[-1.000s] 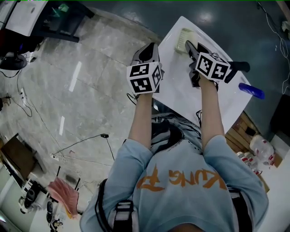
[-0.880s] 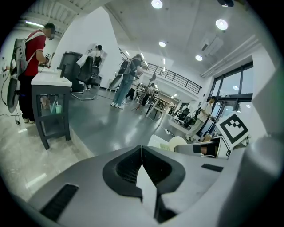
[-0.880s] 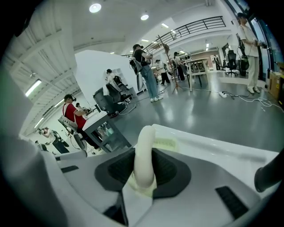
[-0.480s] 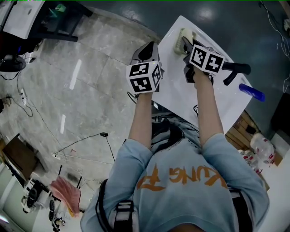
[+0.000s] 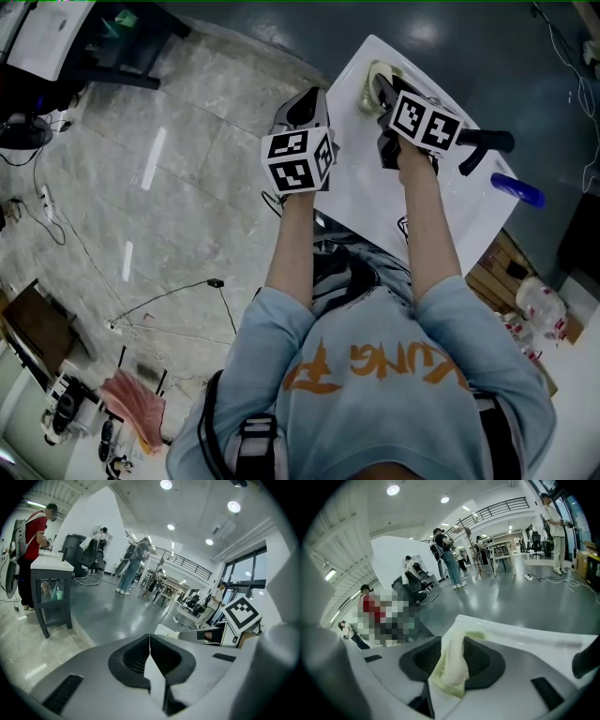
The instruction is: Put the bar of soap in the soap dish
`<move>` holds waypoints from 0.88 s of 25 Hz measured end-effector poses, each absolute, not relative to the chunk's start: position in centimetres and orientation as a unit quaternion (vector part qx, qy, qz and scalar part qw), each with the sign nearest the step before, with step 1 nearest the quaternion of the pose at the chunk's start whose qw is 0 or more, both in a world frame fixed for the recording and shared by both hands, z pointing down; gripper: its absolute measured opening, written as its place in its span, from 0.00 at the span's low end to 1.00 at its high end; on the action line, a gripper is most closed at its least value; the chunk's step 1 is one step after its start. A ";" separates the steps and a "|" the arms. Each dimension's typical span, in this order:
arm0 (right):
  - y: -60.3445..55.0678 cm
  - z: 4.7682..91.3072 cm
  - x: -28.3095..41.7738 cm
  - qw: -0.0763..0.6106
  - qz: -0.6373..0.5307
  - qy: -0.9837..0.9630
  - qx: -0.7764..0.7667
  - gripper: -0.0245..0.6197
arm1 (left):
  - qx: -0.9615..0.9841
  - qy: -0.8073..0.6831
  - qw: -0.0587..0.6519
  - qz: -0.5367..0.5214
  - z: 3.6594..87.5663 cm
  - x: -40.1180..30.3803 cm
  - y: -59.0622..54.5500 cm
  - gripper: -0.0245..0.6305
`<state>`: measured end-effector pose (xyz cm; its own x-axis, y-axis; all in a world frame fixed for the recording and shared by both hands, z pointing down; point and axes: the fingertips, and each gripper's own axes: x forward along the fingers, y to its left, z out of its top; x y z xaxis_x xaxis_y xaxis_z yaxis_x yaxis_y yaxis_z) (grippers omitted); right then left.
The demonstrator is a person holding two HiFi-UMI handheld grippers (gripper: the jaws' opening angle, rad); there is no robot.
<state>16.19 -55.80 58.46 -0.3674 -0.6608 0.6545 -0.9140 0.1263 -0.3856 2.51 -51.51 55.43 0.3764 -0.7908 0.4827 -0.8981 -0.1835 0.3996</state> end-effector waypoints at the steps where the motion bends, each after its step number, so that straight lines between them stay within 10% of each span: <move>1: -55.7 58.3 16.4 0.165 0.383 -0.731 0.540 0.27 | 0.766 -0.551 0.320 0.082 55.2 2.6 -51.5 0.07; 22: -49.8 43.5 18.7 0.038 0.201 -0.770 0.604 0.20 | 0.837 -0.496 0.230 0.016 45.3 4.0 -48.6 0.07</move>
<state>18.74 -49.82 43.46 -0.2674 -0.9151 0.3018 -0.9460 0.1898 -0.2628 3.96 -48.62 45.31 0.5068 -0.8237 0.2542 -0.8380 -0.4015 0.3694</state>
